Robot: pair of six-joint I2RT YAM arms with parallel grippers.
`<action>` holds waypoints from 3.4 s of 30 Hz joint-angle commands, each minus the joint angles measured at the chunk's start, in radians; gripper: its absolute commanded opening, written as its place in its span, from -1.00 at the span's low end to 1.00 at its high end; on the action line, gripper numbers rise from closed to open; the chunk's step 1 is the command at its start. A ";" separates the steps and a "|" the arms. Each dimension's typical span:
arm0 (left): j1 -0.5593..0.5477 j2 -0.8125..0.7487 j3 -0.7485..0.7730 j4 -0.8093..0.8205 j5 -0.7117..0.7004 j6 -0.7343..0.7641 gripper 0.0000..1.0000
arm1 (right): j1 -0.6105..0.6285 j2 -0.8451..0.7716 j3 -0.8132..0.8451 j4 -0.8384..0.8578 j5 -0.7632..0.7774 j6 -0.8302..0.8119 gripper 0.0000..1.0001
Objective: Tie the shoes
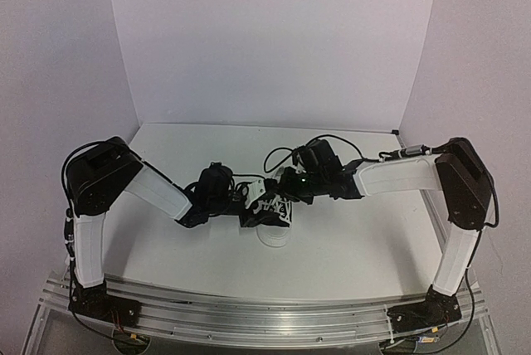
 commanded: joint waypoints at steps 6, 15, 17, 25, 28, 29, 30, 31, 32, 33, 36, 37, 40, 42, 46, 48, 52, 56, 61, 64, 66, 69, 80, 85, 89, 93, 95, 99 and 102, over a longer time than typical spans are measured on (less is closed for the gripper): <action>0.202 -0.198 0.136 -0.547 0.503 0.262 0.47 | -0.001 -0.019 0.016 -0.001 0.018 0.000 -1.00; 0.284 0.033 0.443 -0.889 0.337 0.399 0.12 | -0.002 -0.009 0.033 -0.001 0.013 -0.020 -1.00; 0.295 0.097 0.508 -0.933 0.310 0.416 0.09 | -0.002 -0.006 0.036 -0.001 0.008 -0.023 -1.00; 0.289 0.248 0.709 -1.082 0.400 0.433 0.22 | -0.003 0.007 0.039 -0.001 0.005 -0.024 -1.00; 0.282 0.279 0.730 -1.067 0.389 0.425 0.13 | -0.003 0.007 0.039 -0.001 0.002 -0.023 -1.00; 0.279 0.287 0.736 -1.061 0.385 0.421 0.10 | -0.003 0.008 0.039 -0.001 0.001 -0.023 -1.00; 0.277 0.293 0.742 -1.060 0.384 0.421 0.07 | -0.003 0.006 0.039 -0.001 0.002 -0.023 -1.00; 0.275 0.300 0.747 -1.060 0.383 0.422 0.04 | -0.003 0.006 0.038 -0.001 0.002 -0.023 -1.00; 0.271 0.308 0.754 -1.060 0.381 0.421 0.00 | -0.003 0.006 0.037 -0.001 0.002 -0.021 -1.00; 0.268 0.313 0.759 -1.061 0.378 0.420 -0.03 | -0.003 0.007 0.037 -0.001 0.002 -0.021 -1.00; 0.259 0.323 0.766 -1.060 0.386 0.417 -0.06 | -0.003 0.008 0.038 -0.001 0.000 -0.021 -1.00; 0.256 0.324 0.767 -1.059 0.388 0.415 -0.07 | -0.003 0.008 0.037 -0.001 0.001 -0.021 -1.00; 0.247 0.333 0.768 -1.048 0.381 0.401 -0.17 | -0.003 0.009 0.036 -0.001 0.005 -0.020 -1.00; 0.246 0.339 0.774 -1.038 0.377 0.376 -0.43 | -0.003 0.010 0.037 -0.001 0.003 -0.021 -1.00; 0.251 0.313 0.762 -1.041 0.355 0.354 -1.00 | -0.003 0.011 0.044 -0.001 0.006 -0.024 -1.00; 0.262 0.286 0.733 -1.040 0.349 0.341 -1.00 | -0.006 0.015 0.050 -0.003 0.006 -0.025 -1.00; 0.278 0.223 0.724 -1.103 0.294 0.331 -1.00 | -0.008 0.021 0.068 -0.003 0.005 -0.039 -1.00; 0.249 0.138 0.685 -1.255 0.309 0.306 -1.00 | -0.008 0.044 0.105 -0.005 -0.027 -0.065 -1.00; 0.190 0.115 0.625 -1.291 0.428 0.008 -1.00 | -0.008 0.075 0.145 -0.006 -0.092 -0.085 -1.00; 0.169 0.111 0.607 -1.220 0.494 -0.189 -1.00 | -0.008 0.068 0.135 -0.006 -0.094 -0.081 -1.00; 0.151 0.111 0.623 -1.214 0.509 -0.250 -1.00 | -0.008 0.062 0.131 -0.006 -0.092 -0.080 -1.00; 0.138 0.104 0.594 -1.221 0.507 -0.310 -1.00 | -0.009 0.055 0.137 -0.005 -0.084 -0.075 -1.00; 0.065 0.084 0.455 -0.767 0.554 -0.540 -1.00 | -0.023 0.086 0.157 -0.004 -0.074 0.016 -1.00; 0.021 0.103 0.426 -0.565 0.586 -0.652 -1.00 | -0.028 0.080 0.166 -0.004 -0.077 0.041 -1.00; 0.020 0.111 0.360 -0.373 0.577 -0.750 -0.94 | -0.029 0.074 0.152 -0.003 -0.071 0.065 -1.00; 0.018 0.123 0.306 -0.292 0.512 -0.789 -0.73 | -0.029 0.074 0.156 0.001 -0.077 0.065 -1.00; 0.018 0.121 0.304 -0.322 0.476 -0.778 -0.61 | -0.029 0.075 0.159 0.001 -0.078 0.057 -1.00; 0.018 0.106 0.384 -0.553 0.417 -0.683 -0.23 | -0.029 0.072 0.154 0.000 -0.079 0.042 -1.00; 0.018 0.090 0.480 -0.859 0.337 -0.517 -0.05 | -0.029 0.073 0.147 0.000 -0.082 0.040 -1.00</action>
